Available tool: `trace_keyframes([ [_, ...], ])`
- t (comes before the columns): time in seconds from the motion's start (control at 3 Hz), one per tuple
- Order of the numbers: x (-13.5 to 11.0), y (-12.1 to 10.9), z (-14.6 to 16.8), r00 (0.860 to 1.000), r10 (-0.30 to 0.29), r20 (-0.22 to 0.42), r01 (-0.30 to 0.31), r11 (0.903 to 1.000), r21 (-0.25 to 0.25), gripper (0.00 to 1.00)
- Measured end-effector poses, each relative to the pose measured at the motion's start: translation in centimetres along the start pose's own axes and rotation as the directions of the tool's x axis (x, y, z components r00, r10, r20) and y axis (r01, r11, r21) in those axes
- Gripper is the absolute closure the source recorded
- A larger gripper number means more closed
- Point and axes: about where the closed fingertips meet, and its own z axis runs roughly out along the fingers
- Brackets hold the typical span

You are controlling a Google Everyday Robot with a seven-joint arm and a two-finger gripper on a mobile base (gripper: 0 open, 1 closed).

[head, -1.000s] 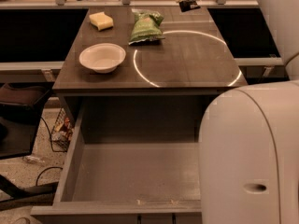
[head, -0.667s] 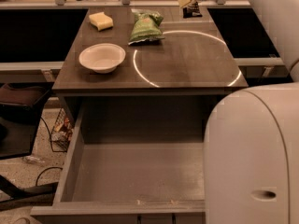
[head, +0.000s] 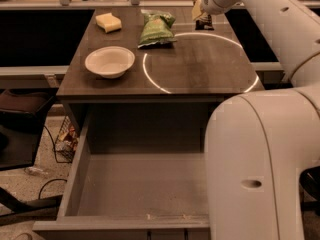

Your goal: Move rxbar chocolate near green jalapeno chip bag

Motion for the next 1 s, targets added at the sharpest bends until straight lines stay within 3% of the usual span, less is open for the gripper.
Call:
trace_keyframes([
  [0.67, -1.2, 0.4, 3.2, 0.998, -0.002, 0.060, 0.004, 0.9992, -0.039, 1.00],
  [1.0, -1.2, 0.5, 3.6, 0.998, -0.003, 0.060, 0.006, 0.9991, -0.042, 0.87],
])
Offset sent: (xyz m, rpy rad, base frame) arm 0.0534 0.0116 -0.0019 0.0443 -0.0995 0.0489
